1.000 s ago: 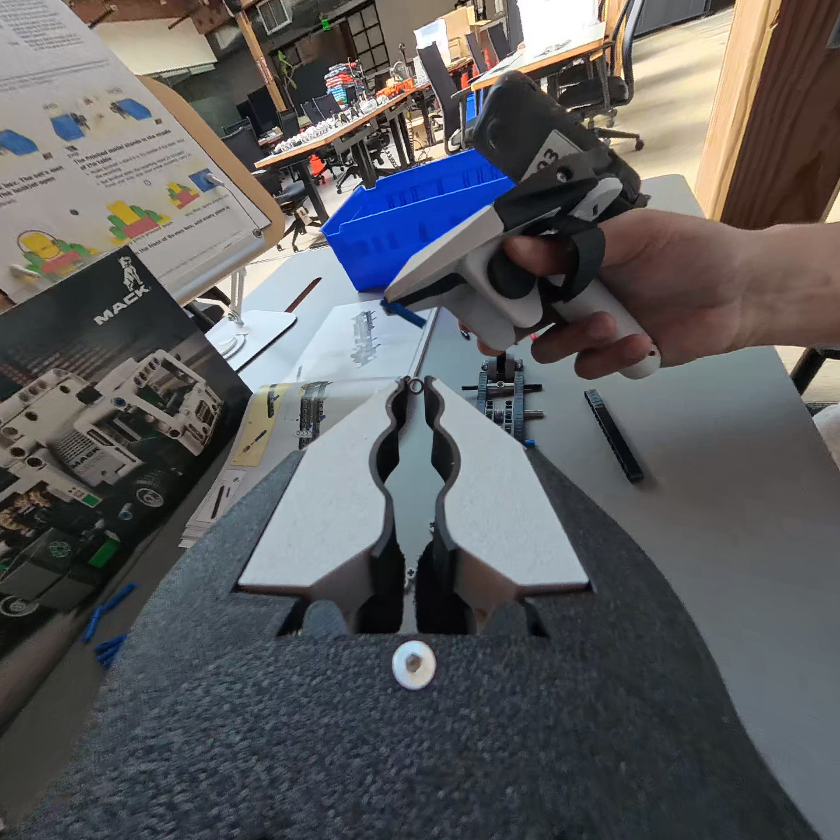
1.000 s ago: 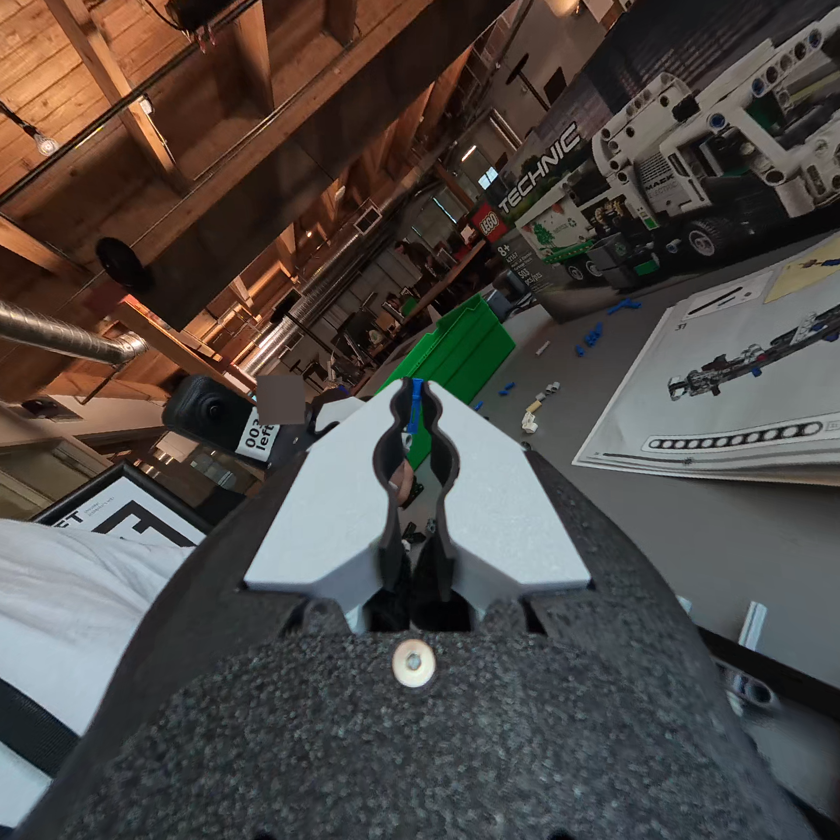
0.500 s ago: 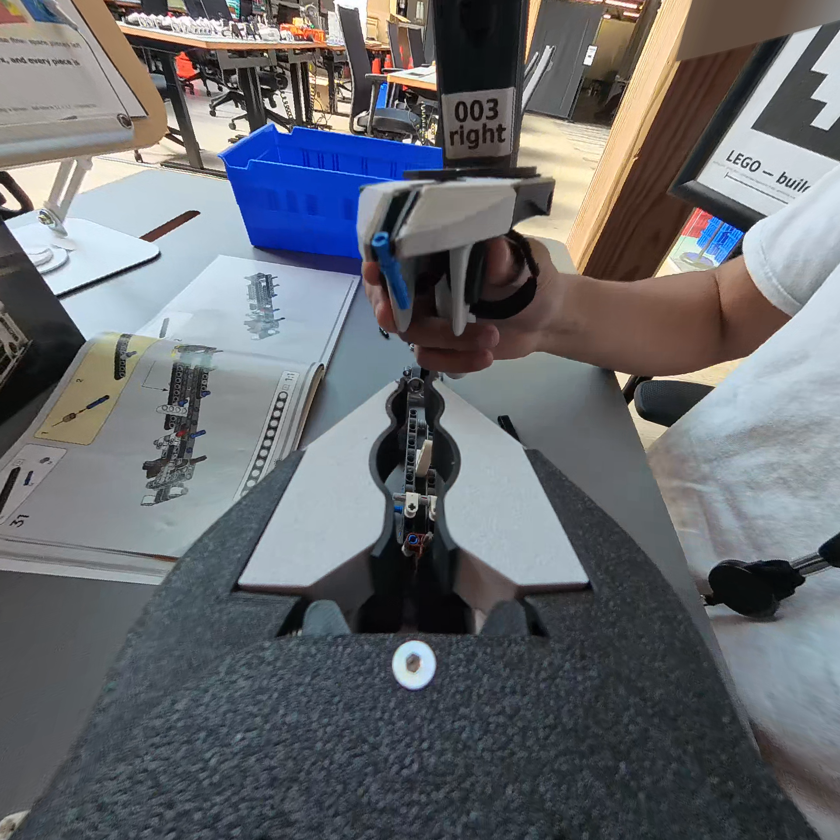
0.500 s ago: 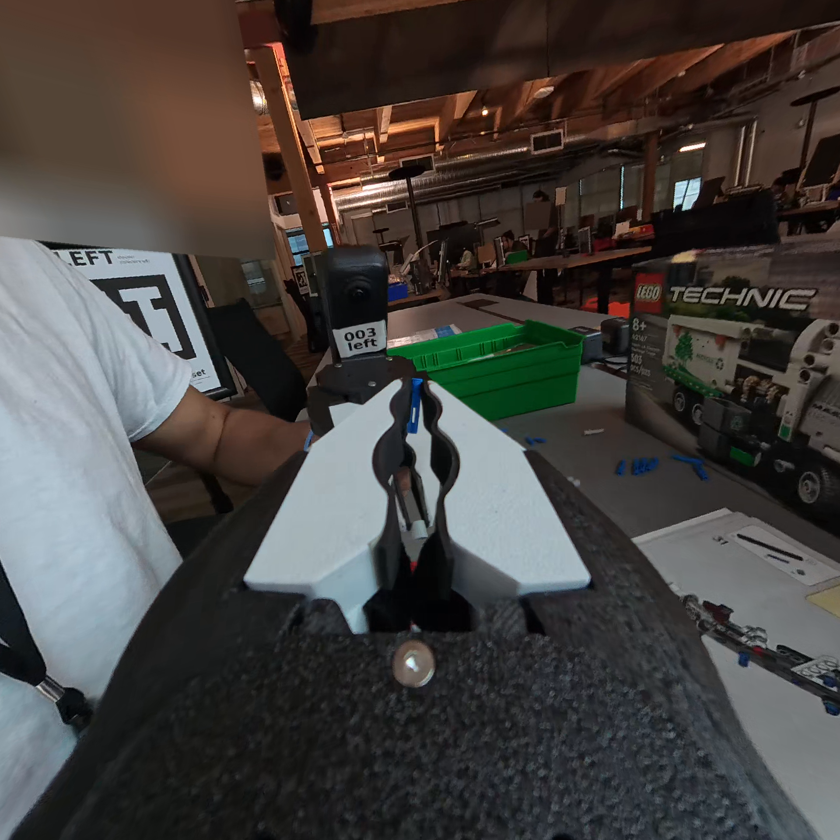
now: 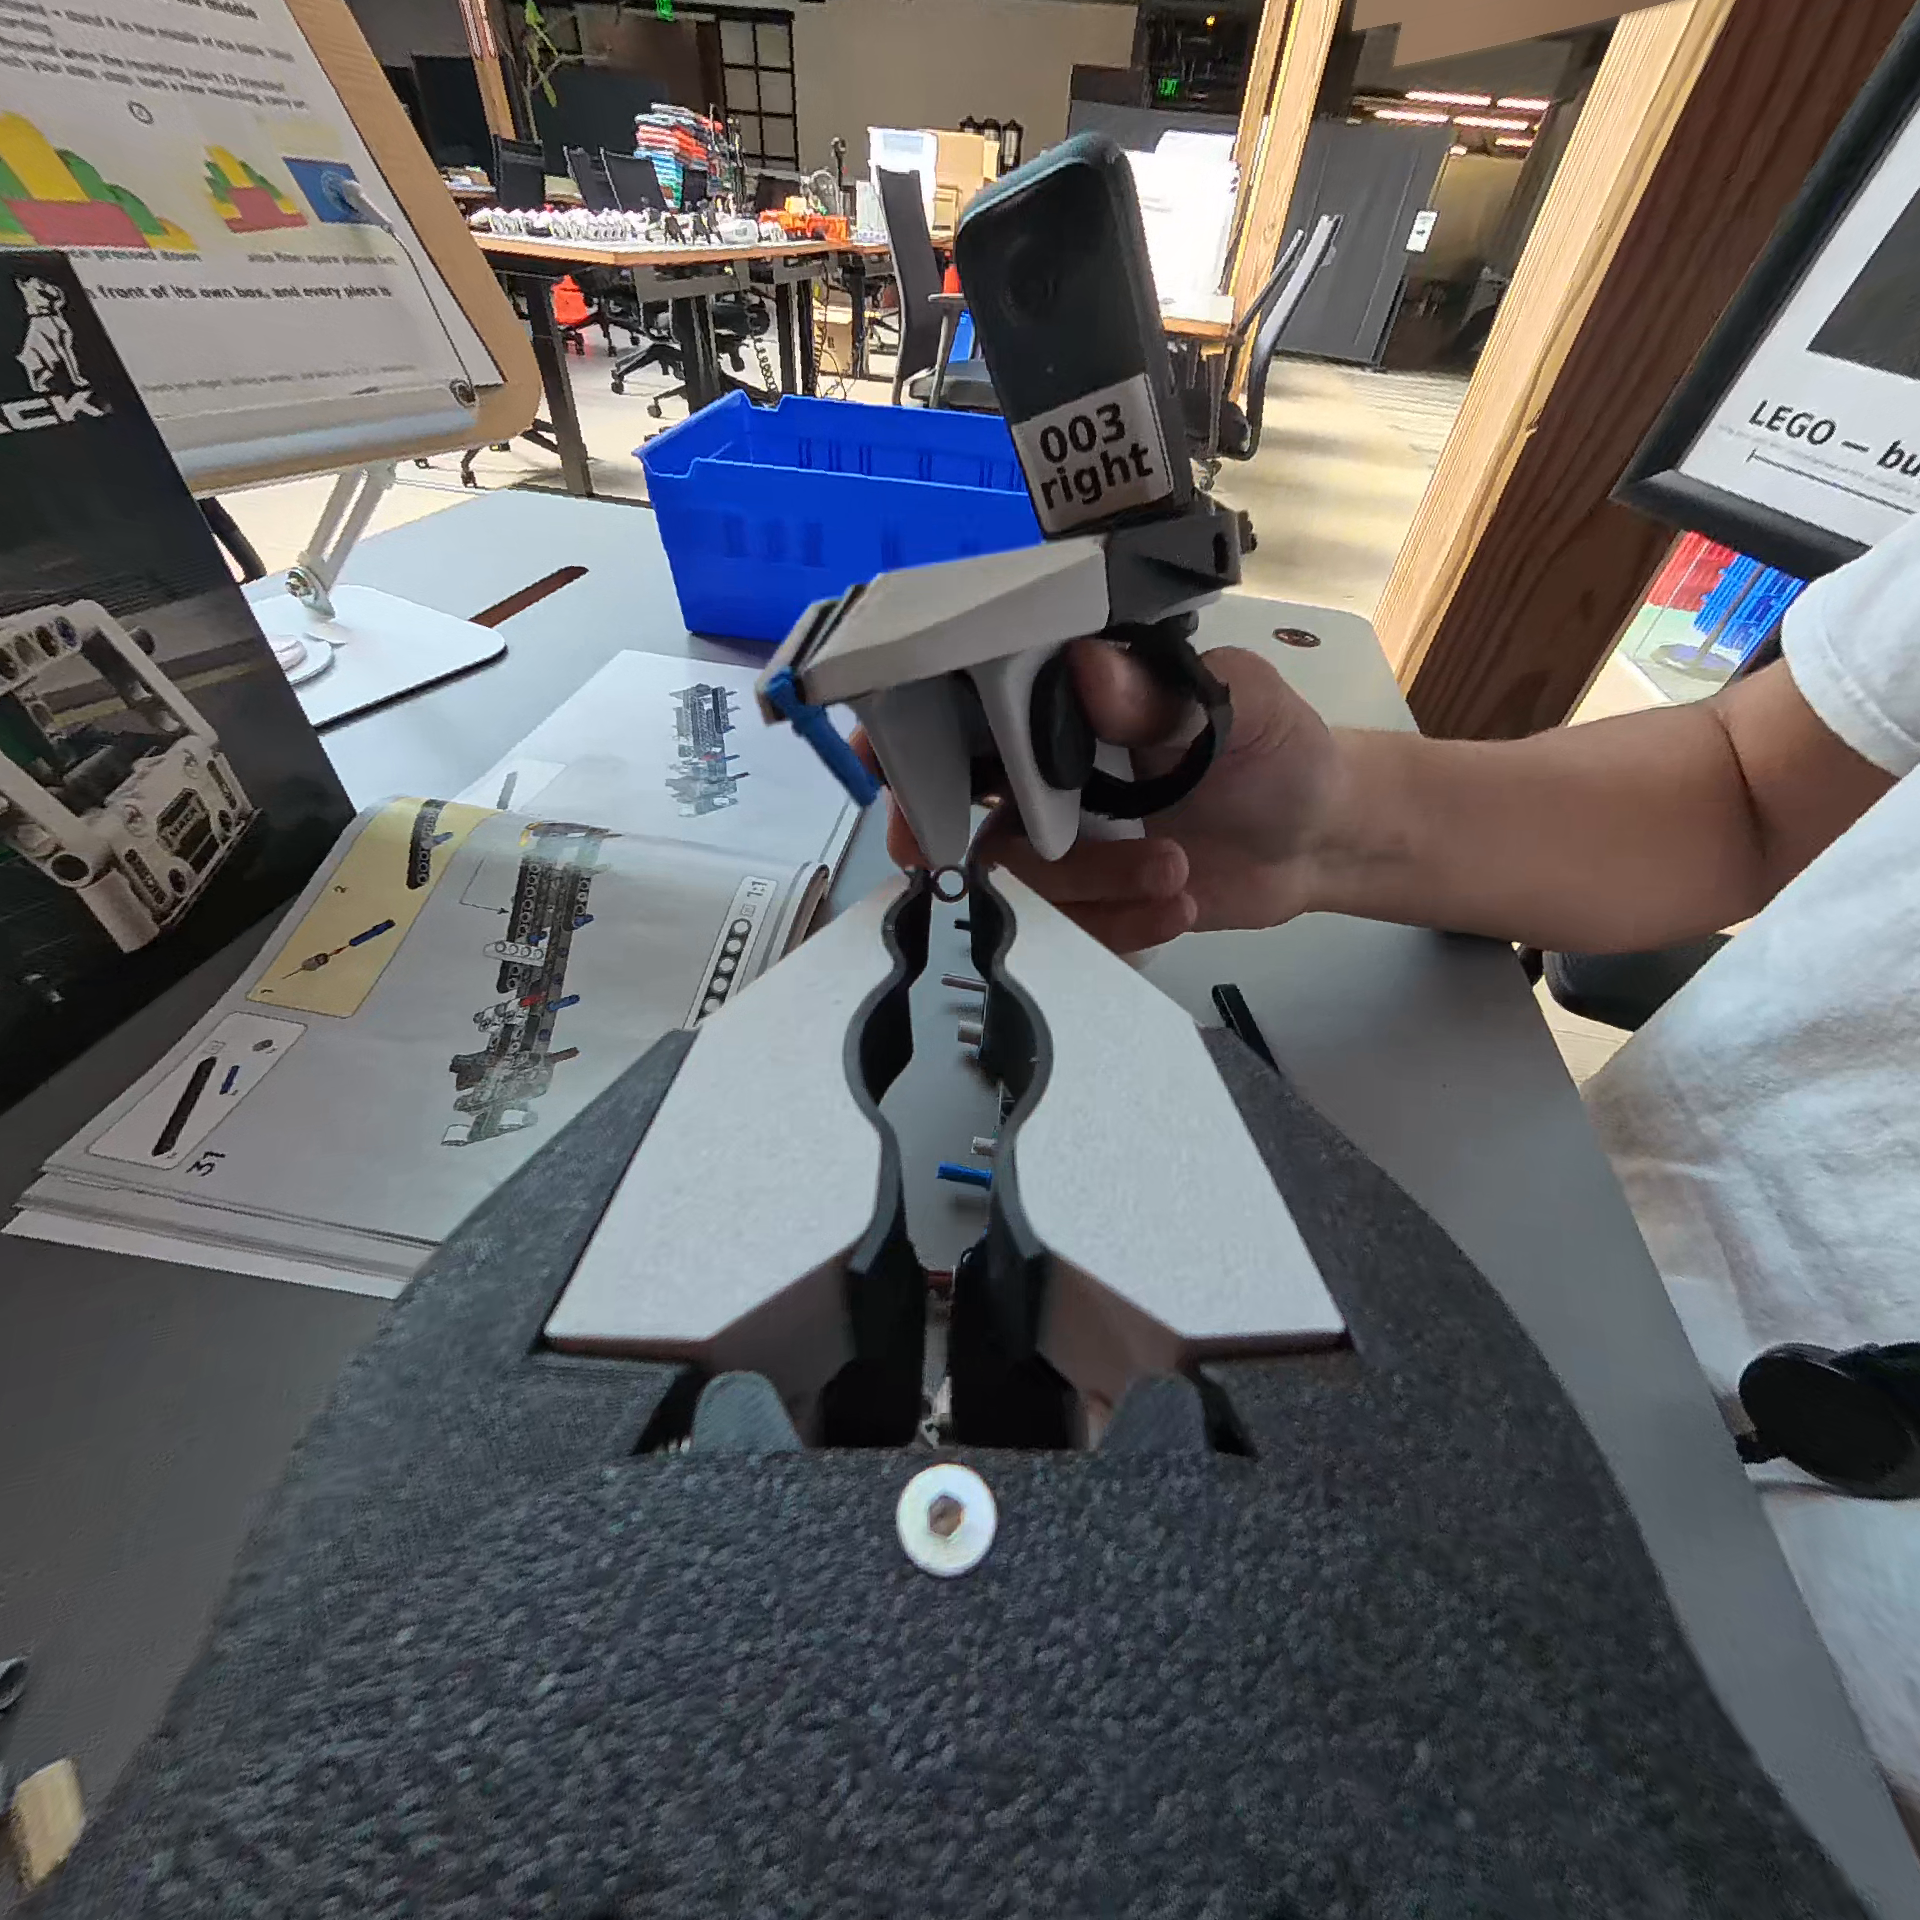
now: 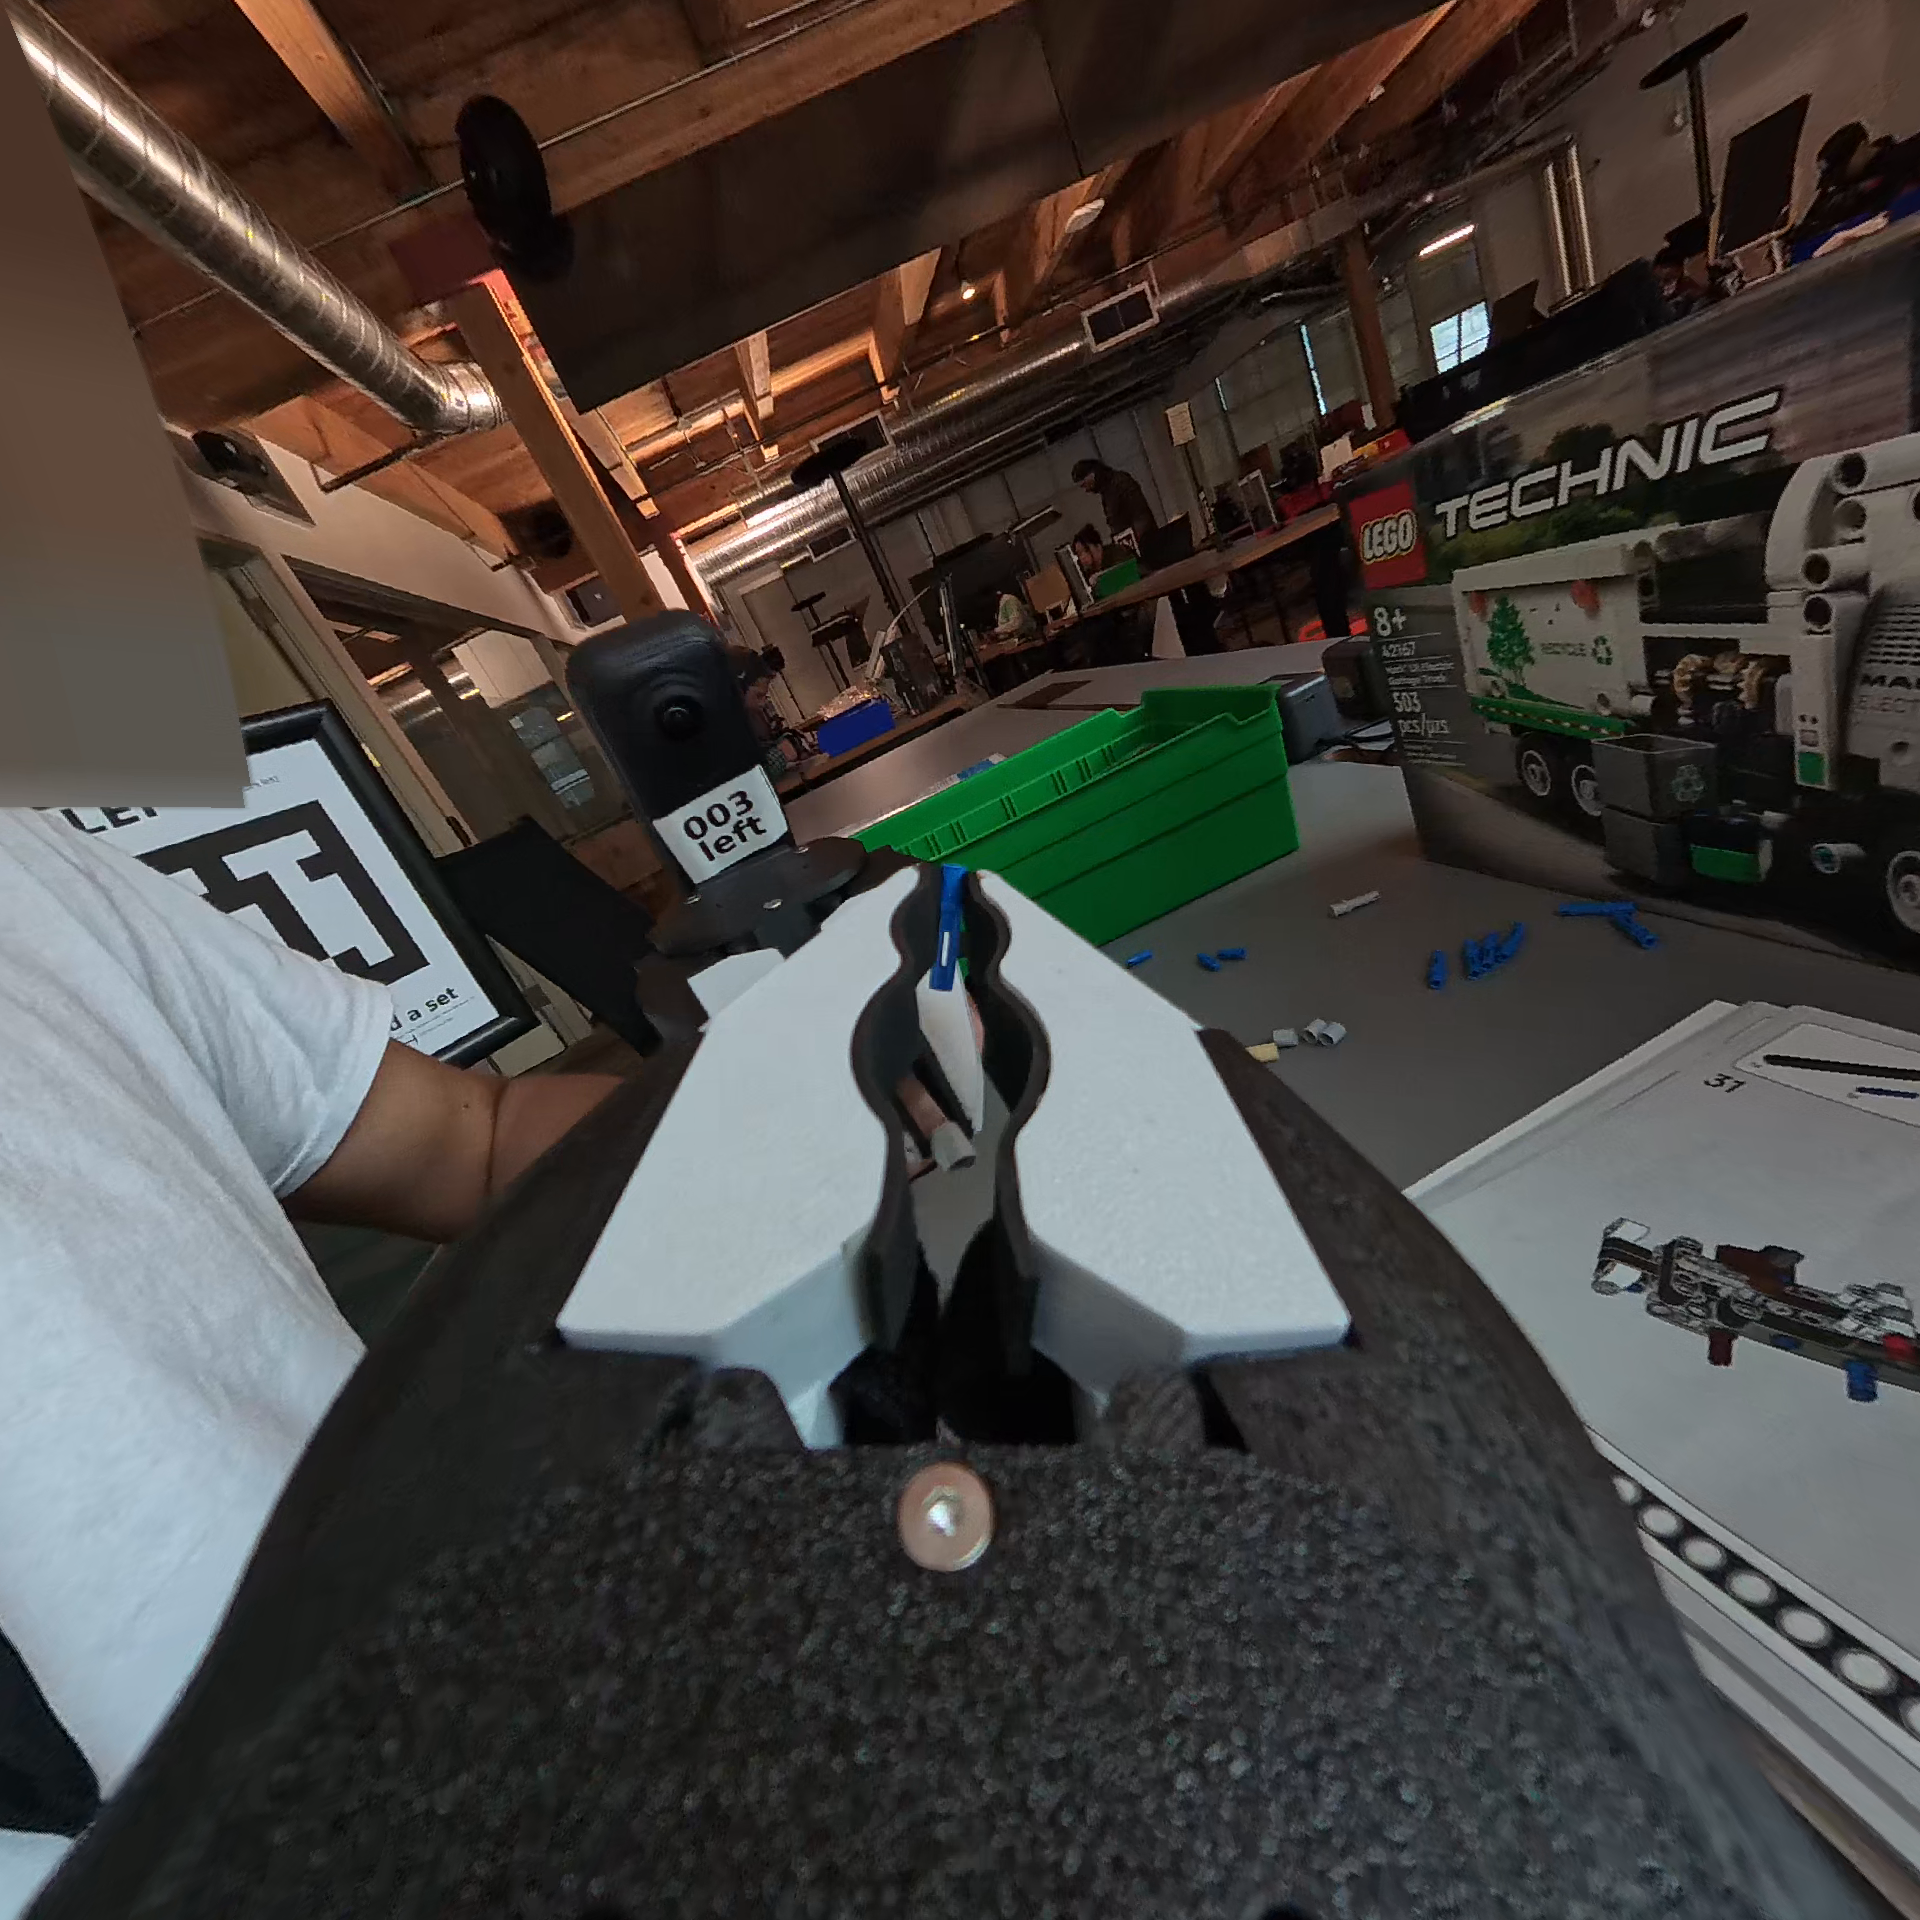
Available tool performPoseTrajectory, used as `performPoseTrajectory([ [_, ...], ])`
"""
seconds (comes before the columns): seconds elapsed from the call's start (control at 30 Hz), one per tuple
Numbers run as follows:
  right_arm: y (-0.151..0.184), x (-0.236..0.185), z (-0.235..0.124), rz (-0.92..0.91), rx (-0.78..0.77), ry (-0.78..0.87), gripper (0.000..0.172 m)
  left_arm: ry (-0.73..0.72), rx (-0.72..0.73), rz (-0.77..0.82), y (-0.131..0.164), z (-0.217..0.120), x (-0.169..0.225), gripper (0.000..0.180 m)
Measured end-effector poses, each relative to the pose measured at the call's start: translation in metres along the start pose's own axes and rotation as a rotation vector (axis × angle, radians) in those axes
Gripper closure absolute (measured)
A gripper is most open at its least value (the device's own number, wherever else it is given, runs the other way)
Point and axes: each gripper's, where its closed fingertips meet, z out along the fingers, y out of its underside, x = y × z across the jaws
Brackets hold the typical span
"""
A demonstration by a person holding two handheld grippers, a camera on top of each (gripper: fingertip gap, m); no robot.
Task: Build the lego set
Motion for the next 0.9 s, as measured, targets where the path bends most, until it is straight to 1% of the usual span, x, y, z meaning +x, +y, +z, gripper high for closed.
performPoseTrajectory([
  [0.1, 0.005, 0.000, 0.003, -0.025, -0.012, 0.016, 0.169, 0.010, 0.021, -0.024, -0.003, -0.002, 0.001, 0.175],
  [0.3, 0.010, -0.006, 0.004, 0.012, -0.003, -0.003, 0.169, 0.018, 0.019, -0.044, -0.001, -0.002, 0.002, 0.176],
  [0.5, 0.013, -0.008, -0.003, -0.064, -0.046, 0.016, 0.170, 0.016, 0.002, -0.055, 0.000, -0.002, 0.001, 0.175],
  [0.67, 0.015, -0.002, -0.009, -0.019, -0.031, 0.024, 0.170, 0.029, 0.034, -0.096, -0.005, -0.006, -0.002, 0.176],
  [0.8, 0.012, -0.006, -0.004, -0.002, -0.006, 0.002, 0.169, 0.041, 0.020, -0.104, -0.003, -0.006, -0.002, 0.176],
  [0.9, 0.012, -0.009, 0.004, -0.019, -0.017, -0.010, 0.169, 0.065, 0.005, -0.100, 0.001, -0.003, 0.005, 0.175],
])
